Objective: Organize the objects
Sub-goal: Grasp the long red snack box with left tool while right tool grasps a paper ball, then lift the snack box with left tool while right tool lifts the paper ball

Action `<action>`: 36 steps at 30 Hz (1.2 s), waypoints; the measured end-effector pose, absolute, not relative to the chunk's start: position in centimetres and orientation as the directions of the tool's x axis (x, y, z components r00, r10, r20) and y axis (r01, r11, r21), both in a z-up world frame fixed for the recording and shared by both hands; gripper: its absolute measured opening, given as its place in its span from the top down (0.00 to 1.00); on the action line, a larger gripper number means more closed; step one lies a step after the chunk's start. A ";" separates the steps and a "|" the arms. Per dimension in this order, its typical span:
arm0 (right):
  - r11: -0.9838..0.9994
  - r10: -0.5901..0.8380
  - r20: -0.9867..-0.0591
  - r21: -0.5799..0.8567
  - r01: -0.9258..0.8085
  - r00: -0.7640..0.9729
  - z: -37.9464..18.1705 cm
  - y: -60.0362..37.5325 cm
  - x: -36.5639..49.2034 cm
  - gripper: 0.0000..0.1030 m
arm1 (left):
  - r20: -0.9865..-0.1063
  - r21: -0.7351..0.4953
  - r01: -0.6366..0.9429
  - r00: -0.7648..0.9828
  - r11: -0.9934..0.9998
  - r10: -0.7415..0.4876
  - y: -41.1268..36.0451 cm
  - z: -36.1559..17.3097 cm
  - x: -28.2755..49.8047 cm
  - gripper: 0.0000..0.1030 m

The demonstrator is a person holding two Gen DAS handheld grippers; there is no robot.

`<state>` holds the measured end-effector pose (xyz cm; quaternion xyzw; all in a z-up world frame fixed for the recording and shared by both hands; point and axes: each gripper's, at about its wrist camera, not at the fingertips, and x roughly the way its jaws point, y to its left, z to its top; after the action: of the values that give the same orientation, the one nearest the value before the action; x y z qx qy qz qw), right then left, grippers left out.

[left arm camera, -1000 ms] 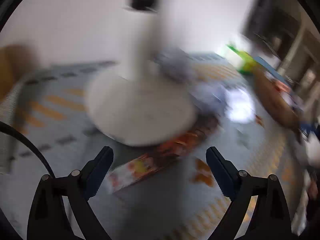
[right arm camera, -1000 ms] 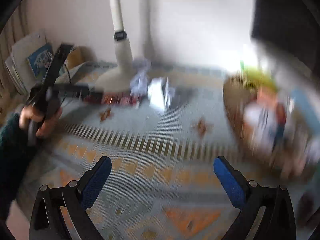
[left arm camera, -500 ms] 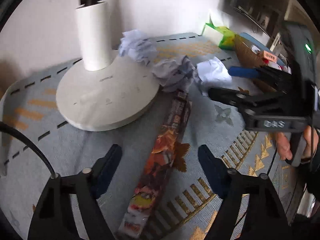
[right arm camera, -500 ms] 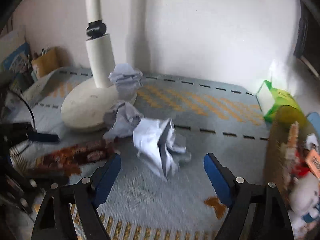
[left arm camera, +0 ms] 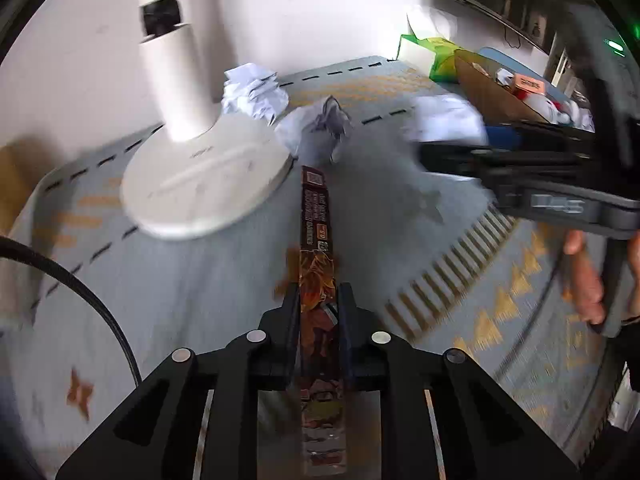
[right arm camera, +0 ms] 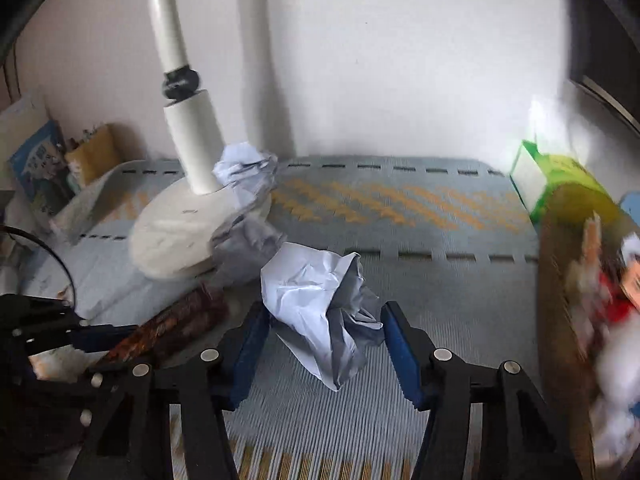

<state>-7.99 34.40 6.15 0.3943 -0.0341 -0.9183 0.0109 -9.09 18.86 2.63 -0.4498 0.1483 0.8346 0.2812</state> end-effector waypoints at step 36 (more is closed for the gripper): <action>-0.992 -0.073 -0.776 0.119 -0.032 -0.626 4.7 32.3 14.6 0.18 | -0.818 -0.082 -0.474 -0.470 -0.877 0.330 13.9 1.9 6.9 0.70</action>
<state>14.57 32.29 4.73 0.4321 -0.0606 -0.8997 0.0113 6.86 13.89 1.92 -0.4577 0.0782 0.8538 0.2354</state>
